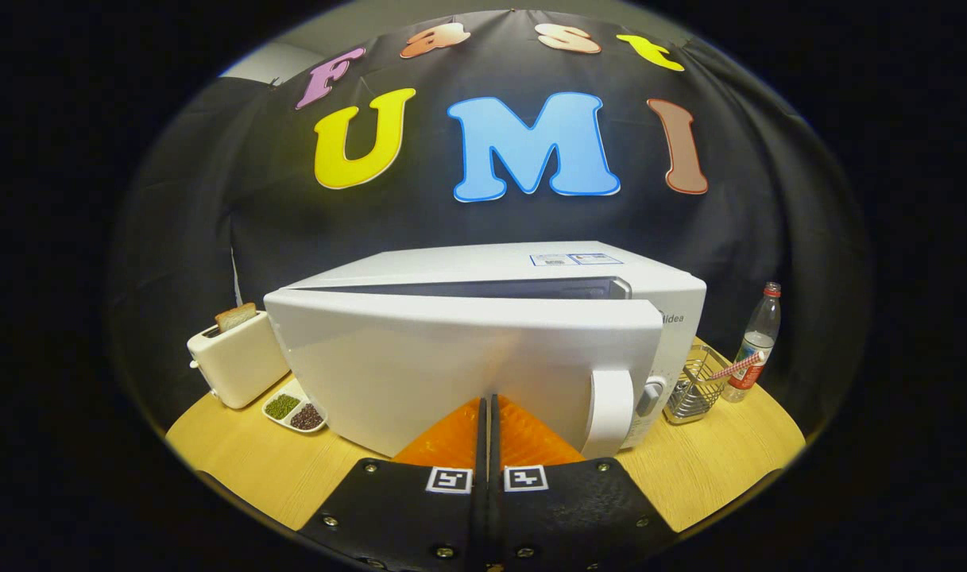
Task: Open the microwave, put the food inside, and close the microwave door.
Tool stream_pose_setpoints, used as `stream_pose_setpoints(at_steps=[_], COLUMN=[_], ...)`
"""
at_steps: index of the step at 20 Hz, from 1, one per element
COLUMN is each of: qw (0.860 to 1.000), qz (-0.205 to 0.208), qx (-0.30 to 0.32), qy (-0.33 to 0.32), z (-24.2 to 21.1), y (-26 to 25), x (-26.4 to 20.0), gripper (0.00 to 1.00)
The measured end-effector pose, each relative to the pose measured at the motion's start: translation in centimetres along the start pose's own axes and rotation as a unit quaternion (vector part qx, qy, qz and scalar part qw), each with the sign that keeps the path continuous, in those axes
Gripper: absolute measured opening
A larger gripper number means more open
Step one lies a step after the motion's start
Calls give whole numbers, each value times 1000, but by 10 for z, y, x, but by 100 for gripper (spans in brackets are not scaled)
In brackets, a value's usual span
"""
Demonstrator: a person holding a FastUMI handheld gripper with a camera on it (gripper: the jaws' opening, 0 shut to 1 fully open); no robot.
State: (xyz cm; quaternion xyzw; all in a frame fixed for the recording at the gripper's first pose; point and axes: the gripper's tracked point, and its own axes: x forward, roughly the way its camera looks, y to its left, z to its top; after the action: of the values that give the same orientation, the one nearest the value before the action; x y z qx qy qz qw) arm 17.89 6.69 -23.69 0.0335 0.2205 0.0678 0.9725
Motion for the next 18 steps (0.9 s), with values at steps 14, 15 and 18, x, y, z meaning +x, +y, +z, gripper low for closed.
stream_pose_setpoints(at_steps=[14, 15, 18], qw=[999, 1000, 1000], qz=[-16, -18, -17], qx=[27, 21, 12], qy=[-7, -5, -15], z=[16, 15, 25], y=[-10, -11, -10], x=[28, 26, 14], gripper=[1, 1, 1])
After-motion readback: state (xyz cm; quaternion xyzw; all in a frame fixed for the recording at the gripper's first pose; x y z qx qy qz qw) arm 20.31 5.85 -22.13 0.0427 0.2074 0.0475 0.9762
